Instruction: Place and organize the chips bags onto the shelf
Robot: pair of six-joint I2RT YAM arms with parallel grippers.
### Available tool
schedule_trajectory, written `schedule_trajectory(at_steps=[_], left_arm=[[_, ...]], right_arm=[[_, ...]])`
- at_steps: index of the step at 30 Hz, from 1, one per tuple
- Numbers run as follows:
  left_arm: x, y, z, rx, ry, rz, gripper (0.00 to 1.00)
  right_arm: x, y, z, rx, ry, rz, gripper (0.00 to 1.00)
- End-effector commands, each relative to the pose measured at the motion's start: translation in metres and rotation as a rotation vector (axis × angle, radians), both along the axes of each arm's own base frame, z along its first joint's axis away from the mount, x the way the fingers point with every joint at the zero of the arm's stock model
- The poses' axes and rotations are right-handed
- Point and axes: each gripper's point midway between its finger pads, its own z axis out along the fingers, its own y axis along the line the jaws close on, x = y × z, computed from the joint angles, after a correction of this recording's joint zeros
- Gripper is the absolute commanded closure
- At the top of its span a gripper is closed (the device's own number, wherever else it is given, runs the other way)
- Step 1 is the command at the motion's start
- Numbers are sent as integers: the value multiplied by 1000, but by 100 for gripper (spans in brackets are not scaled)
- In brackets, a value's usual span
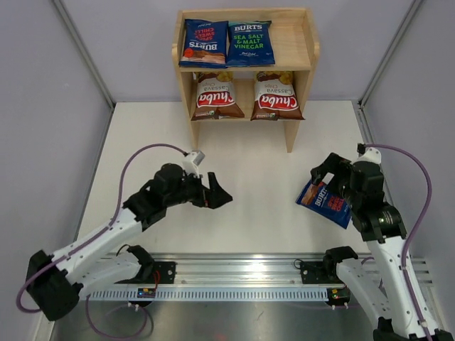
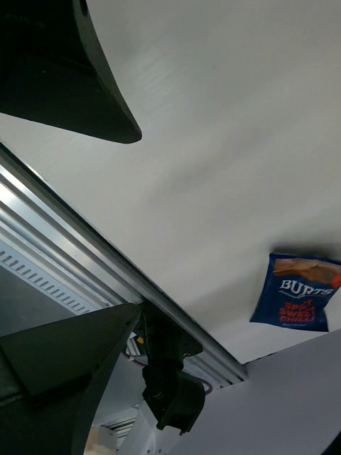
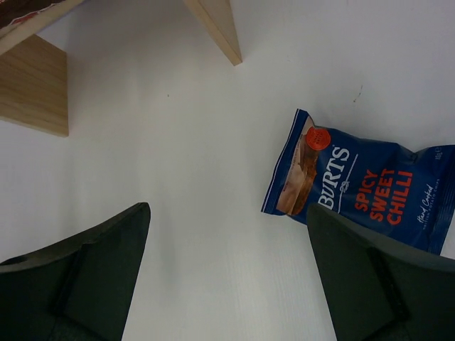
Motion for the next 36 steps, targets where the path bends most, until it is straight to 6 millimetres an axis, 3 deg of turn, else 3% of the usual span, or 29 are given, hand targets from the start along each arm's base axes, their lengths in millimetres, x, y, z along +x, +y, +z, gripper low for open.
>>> schedule_trajectory(at_steps=[1, 2, 3, 4, 5, 7, 8, 10, 11, 12, 13, 16, 17, 18, 20, 21, 22, 24, 29, 31, 32, 36], left_arm=[[24, -61, 42, -147, -122, -52, 1], [21, -79, 49, -174, -140, -97, 1], [26, -96, 26, -142, -91, -122, 1], [26, -108, 26, -153, -87, -158, 1], [28, -125, 41, -190, -122, -189, 1], [34, -151, 23, -177, -94, -234, 1], [39, -164, 29, -194, -108, -250, 1], [46, -180, 24, -194, -102, -255, 1], [50, -192, 2, -165, -71, -258, 1], [58, -203, 9, -177, -72, -244, 1], [62, -213, -17, -140, -28, -228, 1], [70, -237, -26, -152, 4, -200, 1], [68, -245, -34, -139, 19, -205, 1], [70, -252, -56, -108, 44, -205, 1], [74, -269, -61, -86, 45, -221, 2], [76, -274, -82, -51, 68, -223, 3], [81, -285, -78, -55, 59, -223, 4], [76, -292, -103, -21, 93, -246, 5], [81, -304, -120, -4, 116, -230, 6], [82, -305, -132, 15, 132, -228, 8], [82, -307, -135, 14, 136, -235, 15], [80, -320, -143, 0, 159, -265, 18]], right_arm=[[-16, 2, 26, 52, -75, 8, 1], [-20, 3, 29, 58, -82, 12, 0], [-26, 3, 36, 67, -116, 22, 1], [-30, 8, 39, 91, -128, 45, 0], [-33, 11, 42, 106, -147, 59, 1], [-45, 19, 59, 148, -226, 107, 1], [-50, 19, 67, 160, -259, 111, 0], [-65, 20, 83, 187, -350, 134, 1], [-69, 22, 90, 193, -387, 152, 1], [-79, 23, 98, 198, -432, 170, 0], [-84, 26, 98, 211, -431, 185, 0], [-96, 32, 104, 222, -415, 229, 0], [-102, 33, 106, 224, -407, 242, 1], [-106, 36, 107, 223, -402, 264, 1], [-117, 43, 114, 235, -416, 321, 1], [-123, 45, 118, 238, -435, 341, 1], [-129, 47, 121, 244, -447, 361, 1], [-140, 48, 130, 250, -490, 380, 1], [-159, 47, 143, 242, -533, 402, 2], [-164, 49, 145, 244, -541, 418, 2], [-166, 49, 147, 248, -547, 423, 2], [-174, 53, 151, 251, -576, 463, 2]])
